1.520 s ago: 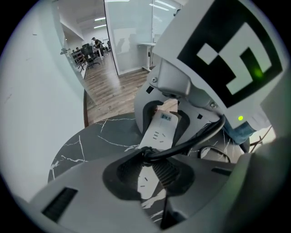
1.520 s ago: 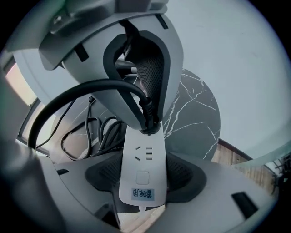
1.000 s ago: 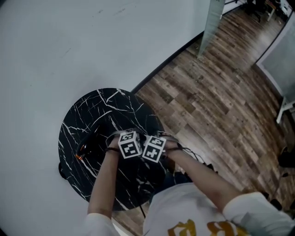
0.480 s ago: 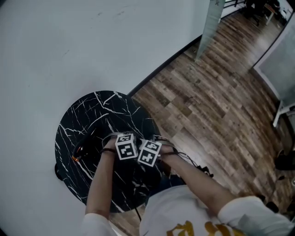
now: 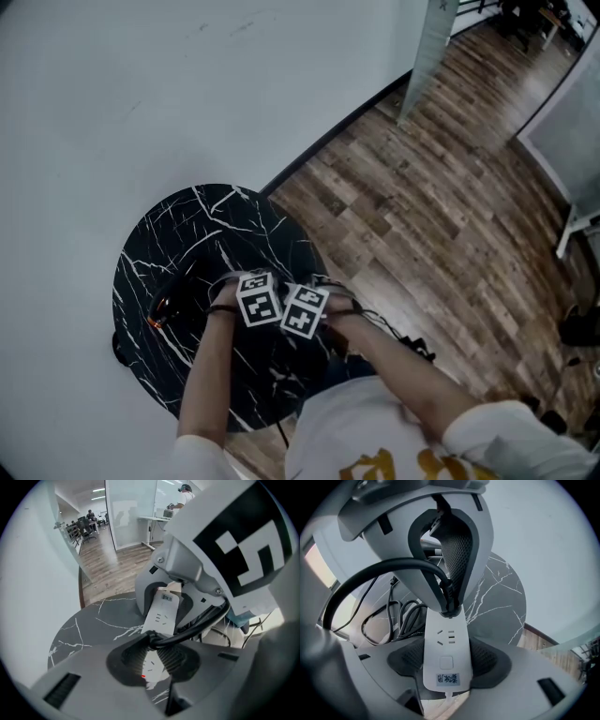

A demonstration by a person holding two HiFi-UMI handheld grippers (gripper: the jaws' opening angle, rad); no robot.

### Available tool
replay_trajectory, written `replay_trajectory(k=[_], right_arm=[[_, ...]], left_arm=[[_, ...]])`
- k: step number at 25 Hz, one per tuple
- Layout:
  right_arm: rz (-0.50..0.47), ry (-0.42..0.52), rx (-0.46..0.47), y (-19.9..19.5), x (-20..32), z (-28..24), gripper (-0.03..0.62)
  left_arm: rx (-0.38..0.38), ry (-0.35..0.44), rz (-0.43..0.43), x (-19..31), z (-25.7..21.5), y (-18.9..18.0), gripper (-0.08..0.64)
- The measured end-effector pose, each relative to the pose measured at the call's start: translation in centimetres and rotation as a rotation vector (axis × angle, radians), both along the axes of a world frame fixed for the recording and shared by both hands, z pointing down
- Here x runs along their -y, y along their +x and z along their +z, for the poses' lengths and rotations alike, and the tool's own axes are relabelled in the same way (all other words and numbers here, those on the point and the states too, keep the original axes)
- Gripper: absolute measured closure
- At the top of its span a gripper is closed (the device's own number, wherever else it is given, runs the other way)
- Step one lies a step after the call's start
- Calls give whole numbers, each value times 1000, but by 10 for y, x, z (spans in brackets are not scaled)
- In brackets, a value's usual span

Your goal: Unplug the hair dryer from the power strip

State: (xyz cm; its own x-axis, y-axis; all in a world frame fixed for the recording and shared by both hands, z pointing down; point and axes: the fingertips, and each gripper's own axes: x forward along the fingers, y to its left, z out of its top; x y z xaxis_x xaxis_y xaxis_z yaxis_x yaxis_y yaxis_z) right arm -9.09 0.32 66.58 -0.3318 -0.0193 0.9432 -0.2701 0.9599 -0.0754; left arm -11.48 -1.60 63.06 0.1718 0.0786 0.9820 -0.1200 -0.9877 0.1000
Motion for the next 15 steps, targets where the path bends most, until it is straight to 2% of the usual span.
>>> replay_trajectory(k=[3,5,6,8,10,11,15], right_arm=[[0,-1,10,-1,-1,1,321],[-6,0,16,-1,-3,1,321],[-8,2,14,-1,-4,1,321],[-10,7,10,1,-3,1,321],[-5,9,16,0,-2,0,321],[-1,9,20,0,-2,0,321],[-2,8,11,-2,-3,1,321]], left_arm=[[-15,94,5,0,-2,0,503],[-33,152,-35,-3,-1,-2,503],[-43,152,-57,-4,0,-3,503],[-52,95,-73,-4,1,-3,503],[-36,35,-45,-2,0,-2,503],[-24,30,-23,-2,-1,-2,503],[-22,127,5,-3,-2,-4,505]])
